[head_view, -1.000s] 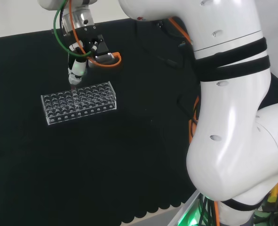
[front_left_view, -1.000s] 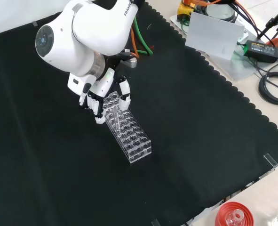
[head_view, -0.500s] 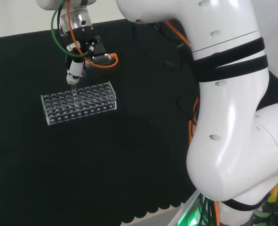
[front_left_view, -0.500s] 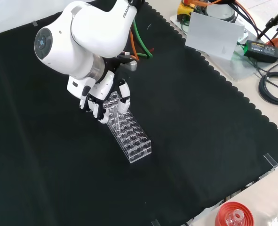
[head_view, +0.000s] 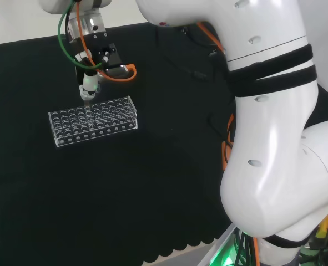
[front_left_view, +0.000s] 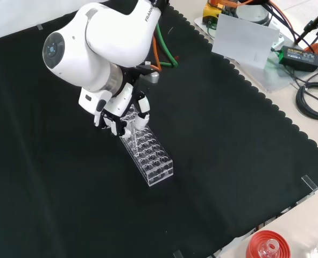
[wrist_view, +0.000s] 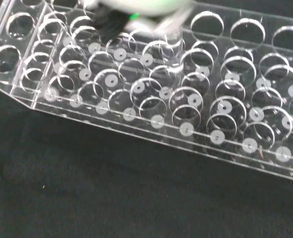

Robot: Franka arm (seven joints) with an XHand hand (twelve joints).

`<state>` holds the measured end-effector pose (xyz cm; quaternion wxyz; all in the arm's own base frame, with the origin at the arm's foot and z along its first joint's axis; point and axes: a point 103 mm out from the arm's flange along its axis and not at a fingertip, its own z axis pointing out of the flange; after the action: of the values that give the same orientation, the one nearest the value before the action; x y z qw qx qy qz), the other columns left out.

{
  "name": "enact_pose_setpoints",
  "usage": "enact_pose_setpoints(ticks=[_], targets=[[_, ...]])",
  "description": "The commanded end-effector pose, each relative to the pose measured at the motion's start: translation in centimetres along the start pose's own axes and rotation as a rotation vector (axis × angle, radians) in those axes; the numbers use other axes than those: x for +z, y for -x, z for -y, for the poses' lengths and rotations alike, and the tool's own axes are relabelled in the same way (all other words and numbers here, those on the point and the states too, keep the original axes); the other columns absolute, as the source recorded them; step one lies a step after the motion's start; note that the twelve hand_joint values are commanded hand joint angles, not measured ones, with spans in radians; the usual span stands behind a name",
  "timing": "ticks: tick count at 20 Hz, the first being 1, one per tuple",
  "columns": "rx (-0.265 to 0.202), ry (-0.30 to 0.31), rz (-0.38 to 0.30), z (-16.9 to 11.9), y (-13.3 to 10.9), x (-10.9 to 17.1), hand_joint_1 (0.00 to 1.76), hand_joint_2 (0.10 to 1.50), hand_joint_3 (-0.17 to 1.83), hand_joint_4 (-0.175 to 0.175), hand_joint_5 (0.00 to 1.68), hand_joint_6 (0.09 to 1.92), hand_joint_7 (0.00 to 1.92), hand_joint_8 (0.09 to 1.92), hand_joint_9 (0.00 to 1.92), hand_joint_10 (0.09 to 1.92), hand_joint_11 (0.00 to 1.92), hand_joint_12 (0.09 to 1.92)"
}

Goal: Pick up the test tube.

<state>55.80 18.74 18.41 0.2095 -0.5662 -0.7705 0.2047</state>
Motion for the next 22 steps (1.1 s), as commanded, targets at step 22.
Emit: enact_pose_setpoints(ticks=[22], targets=[[0.007, 0.151, 0.05, -0.5, -1.7, -2.2, 1.43, 0.59, 0.73, -0.175, 1.25, 0.69, 1.37, 0.8, 1.28, 0.5, 0.71, 1.25]])
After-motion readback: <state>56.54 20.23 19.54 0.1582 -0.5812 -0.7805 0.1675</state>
